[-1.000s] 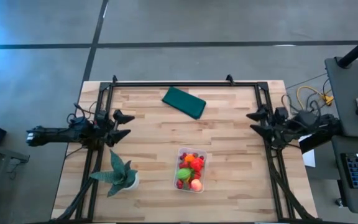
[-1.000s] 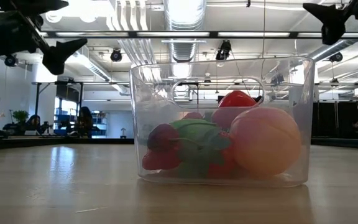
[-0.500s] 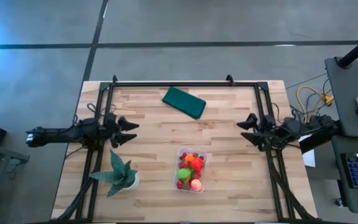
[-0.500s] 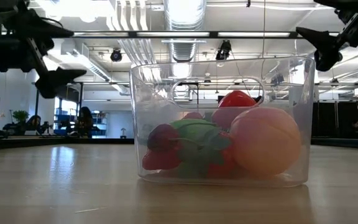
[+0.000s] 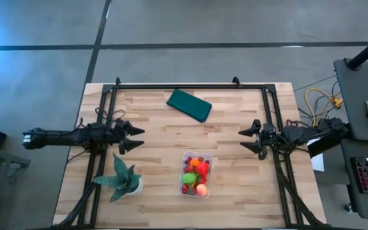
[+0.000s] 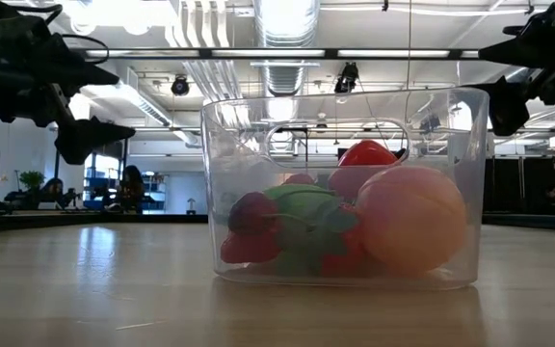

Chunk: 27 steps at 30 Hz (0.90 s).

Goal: Pick and placing Produce into tupperware
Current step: Return to Home Position

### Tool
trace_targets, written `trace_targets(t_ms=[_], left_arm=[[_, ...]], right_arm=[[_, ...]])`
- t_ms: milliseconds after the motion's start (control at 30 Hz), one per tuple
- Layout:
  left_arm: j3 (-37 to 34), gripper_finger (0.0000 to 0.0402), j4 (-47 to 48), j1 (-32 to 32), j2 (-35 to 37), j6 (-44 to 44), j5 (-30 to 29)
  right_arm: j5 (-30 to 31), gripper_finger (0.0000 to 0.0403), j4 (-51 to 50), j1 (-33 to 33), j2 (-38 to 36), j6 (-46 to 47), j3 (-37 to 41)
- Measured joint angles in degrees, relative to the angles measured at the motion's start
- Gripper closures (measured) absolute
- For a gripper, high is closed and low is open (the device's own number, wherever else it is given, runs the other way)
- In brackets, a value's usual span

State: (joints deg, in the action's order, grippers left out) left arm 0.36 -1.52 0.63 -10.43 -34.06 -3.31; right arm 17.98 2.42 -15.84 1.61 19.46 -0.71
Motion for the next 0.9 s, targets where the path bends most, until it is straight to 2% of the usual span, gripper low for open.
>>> trace_targets(t_ms=[900], left_arm=[[-0.04,0.0023,-0.07,-0.04,-4.05,-0.02,0.01]], right_arm=[[0.01,0.0133,-0.07,0.0,0.04,0.01,-0.02]])
